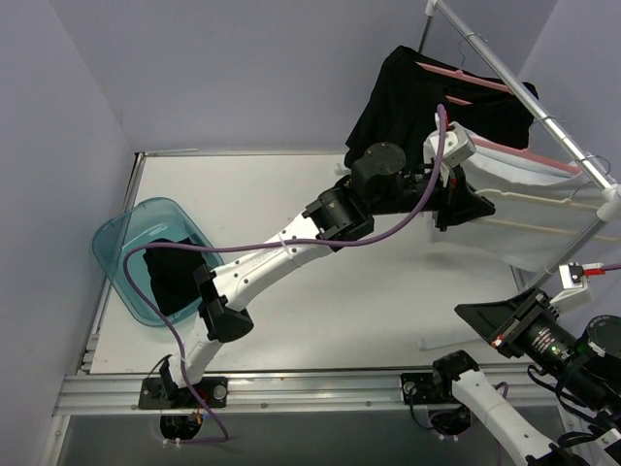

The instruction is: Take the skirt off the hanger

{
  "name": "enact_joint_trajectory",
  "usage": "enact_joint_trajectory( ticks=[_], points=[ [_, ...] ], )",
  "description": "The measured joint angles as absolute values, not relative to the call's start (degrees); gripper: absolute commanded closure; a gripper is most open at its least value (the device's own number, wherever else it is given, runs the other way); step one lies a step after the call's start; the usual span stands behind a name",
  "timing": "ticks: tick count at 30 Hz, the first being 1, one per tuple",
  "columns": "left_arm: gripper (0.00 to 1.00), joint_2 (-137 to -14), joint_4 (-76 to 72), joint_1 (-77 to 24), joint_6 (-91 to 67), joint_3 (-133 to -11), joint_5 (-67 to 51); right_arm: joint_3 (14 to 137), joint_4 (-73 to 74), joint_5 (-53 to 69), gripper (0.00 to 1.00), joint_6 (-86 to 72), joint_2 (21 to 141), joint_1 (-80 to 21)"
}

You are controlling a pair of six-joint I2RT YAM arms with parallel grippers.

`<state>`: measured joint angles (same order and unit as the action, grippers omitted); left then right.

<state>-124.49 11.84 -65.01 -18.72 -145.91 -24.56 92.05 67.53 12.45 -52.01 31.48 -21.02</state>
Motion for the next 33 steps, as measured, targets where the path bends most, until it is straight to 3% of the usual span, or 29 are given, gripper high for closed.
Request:
enact_joint_trajectory(
  ticks=[1,3,6,9,13,21,25,33],
  points=[
    [0.71,-124.3,11.9,-65.1,-18.2,-145.2,-24.5,92.1,67.5,12.4,1.00,-52.0,31.5,-21.0],
    [0.52,-123.9,11.9,-65.3,-17.3,-144.2,-24.4,92.1,67.5,12.4,1.00,-52.0,31.5,-21.0],
    [0.39,-122.7,13.0,-65.3,-15.6,-141.7,-24.0,92.1,67.5,12.4,1.00,-51.9,31.5,-21.0],
    [0.32,-120.9,15.0,-65.3,-12.8,-139.0,-23.2,92.1,67.5,12.3,1.00,-51.9,31.5,-21.0],
    [0.26,-118.5,19.6,-64.7,-6.7,-137.8,-21.1,92.1,67.5,11.9,1.00,-51.9,31.5,-21.0],
    [0.25,-112.5,24.3,-54.9,2.0,-135.8,-20.4,92.0,67.5,11.9,1.00,-52.0,31.5,-21.0],
    [0.22,-113.4,26.3,-50.2,5.8,-140.0,-20.6,91.9,67.6,11.9,1.00,-51.8,32.2,-21.0],
    [0.15,-119.5,26.2,-50.8,13.6,-146.8,-26.5,91.9,67.5,12.0,1.00,-51.0,35.2,-21.0]
  ],
)
